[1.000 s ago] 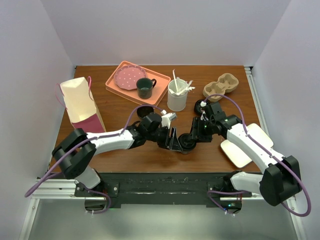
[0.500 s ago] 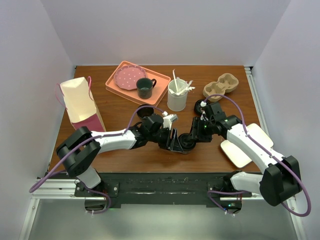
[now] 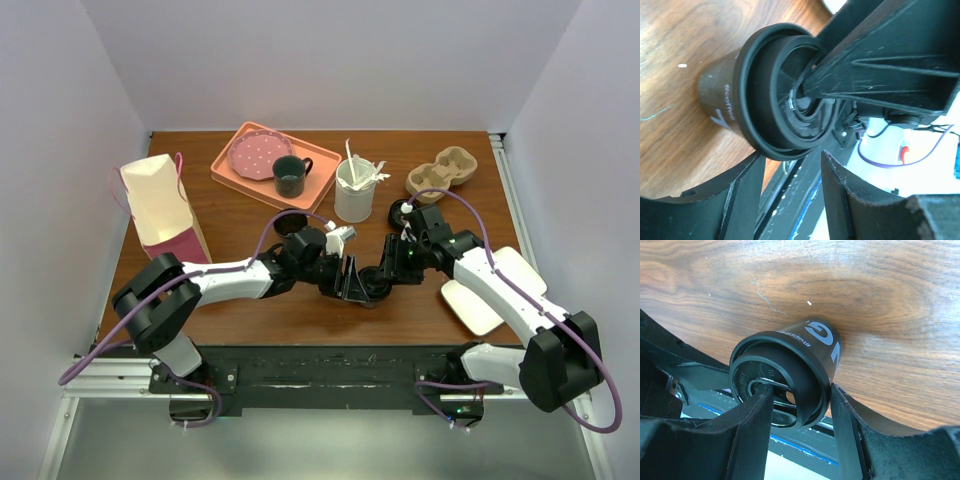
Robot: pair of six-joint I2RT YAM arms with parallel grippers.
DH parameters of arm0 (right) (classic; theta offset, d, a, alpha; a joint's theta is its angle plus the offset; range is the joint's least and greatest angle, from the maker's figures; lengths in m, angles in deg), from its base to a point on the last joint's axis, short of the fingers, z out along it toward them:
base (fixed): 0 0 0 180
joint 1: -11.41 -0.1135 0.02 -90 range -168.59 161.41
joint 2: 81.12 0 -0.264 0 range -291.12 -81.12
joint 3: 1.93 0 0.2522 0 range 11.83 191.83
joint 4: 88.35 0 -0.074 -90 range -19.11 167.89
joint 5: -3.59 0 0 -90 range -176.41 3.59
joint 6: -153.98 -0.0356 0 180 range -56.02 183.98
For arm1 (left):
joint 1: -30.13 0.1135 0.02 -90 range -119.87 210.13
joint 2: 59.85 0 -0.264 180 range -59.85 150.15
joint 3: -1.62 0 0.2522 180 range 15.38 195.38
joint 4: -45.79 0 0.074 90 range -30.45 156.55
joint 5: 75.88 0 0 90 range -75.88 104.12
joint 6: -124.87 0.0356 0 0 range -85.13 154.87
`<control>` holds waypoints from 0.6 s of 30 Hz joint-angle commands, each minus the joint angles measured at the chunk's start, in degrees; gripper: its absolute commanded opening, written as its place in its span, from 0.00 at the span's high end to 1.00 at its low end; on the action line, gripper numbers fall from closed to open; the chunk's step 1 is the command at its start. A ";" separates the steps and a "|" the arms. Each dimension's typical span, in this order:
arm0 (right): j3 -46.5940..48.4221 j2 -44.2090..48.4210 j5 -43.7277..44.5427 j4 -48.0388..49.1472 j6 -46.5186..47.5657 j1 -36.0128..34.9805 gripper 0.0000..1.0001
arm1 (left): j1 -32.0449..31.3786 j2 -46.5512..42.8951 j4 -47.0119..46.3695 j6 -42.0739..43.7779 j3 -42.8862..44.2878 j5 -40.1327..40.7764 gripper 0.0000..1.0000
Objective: Pack the takeout coffee
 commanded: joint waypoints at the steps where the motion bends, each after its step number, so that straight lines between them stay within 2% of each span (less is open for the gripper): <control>1: -2.83 -1.98 3.50 -2.15 1.11 -0.16 0.51 | 1.45 -0.44 -7.61 -4.15 -1.80 -3.54 0.48; 3: -3.00 -1.90 3.50 -2.15 1.20 -0.25 0.51 | 2.33 -0.53 -10.60 -6.36 -3.47 -4.78 0.50; 18: -3.18 -2.16 3.94 -2.15 1.29 -0.16 0.51 | 2.95 1.66 -10.09 -6.62 -3.65 -5.13 0.55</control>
